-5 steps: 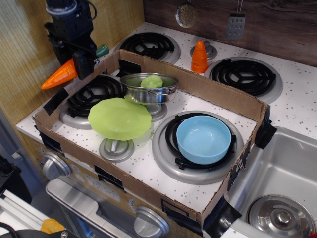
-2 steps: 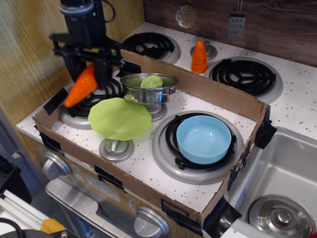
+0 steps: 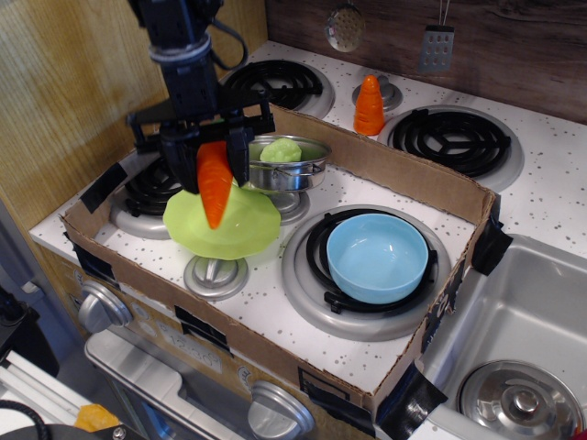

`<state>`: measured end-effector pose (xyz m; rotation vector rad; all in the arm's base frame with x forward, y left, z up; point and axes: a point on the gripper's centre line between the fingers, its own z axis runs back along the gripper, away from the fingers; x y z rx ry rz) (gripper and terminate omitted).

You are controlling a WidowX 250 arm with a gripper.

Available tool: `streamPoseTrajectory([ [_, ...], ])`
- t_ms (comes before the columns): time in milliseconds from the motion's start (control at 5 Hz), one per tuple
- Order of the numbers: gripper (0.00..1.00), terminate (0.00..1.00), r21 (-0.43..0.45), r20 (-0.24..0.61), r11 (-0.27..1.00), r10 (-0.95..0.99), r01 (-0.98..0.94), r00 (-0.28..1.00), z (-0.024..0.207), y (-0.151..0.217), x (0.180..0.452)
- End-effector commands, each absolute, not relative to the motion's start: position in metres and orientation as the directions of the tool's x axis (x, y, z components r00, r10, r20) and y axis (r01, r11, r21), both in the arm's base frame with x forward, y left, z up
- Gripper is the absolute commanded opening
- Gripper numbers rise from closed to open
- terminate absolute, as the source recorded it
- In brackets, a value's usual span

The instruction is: Put carrot on plate

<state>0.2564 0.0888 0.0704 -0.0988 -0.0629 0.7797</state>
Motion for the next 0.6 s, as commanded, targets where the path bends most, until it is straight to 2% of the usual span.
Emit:
streamPoseTrajectory([
  [0, 0.0, 0.0, -0.271, 0.254, 0.525, 0.847, -0.807, 0.466, 0.082, 0.104, 0.262],
  [200, 0.0, 0.0, -0.295, 0.31, 0.464, 0.873, -0.835, 0.376, 0.082, 0.108, 0.255],
  [400, 0.0, 0.0, -0.318, 0.267, 0.481, 0.872, -0.817, 0.409, 0.067, 0.109, 0.261],
])
